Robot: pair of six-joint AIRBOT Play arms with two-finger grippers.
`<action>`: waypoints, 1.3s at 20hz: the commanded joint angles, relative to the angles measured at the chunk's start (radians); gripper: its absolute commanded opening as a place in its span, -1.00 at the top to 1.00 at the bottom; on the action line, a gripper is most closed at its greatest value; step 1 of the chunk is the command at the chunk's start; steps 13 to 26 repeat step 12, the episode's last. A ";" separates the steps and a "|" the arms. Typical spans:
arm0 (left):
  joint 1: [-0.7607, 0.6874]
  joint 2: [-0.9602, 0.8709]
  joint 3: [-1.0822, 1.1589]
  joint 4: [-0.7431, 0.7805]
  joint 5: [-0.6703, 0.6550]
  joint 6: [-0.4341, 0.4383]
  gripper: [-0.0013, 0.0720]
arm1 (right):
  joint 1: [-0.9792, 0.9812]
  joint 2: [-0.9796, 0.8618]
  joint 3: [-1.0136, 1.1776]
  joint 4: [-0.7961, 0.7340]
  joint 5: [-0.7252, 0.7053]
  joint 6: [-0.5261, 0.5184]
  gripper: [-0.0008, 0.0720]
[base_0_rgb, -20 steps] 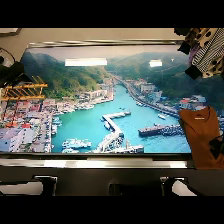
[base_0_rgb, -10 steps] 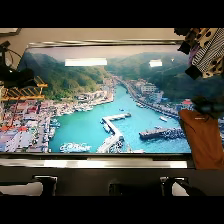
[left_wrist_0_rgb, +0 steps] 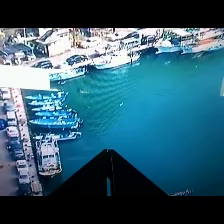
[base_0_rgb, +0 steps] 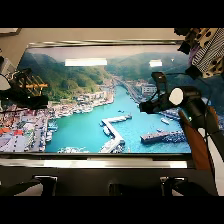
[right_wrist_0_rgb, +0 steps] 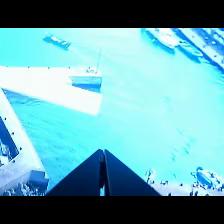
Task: Fold the clothes and pants, and hang the long-sleeved shirts on hangers.
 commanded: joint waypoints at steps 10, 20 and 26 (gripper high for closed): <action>-0.008 0.014 -0.062 0.008 0.005 0.004 0.91 | 0.045 -0.003 0.001 -0.043 0.037 -0.013 0.88; -0.008 0.014 -0.062 0.008 0.005 0.004 0.91 | 0.045 -0.003 0.001 -0.043 0.037 -0.013 0.88; -0.008 0.014 -0.062 0.008 0.005 0.004 0.91 | 0.045 -0.003 0.001 -0.043 0.037 -0.013 0.88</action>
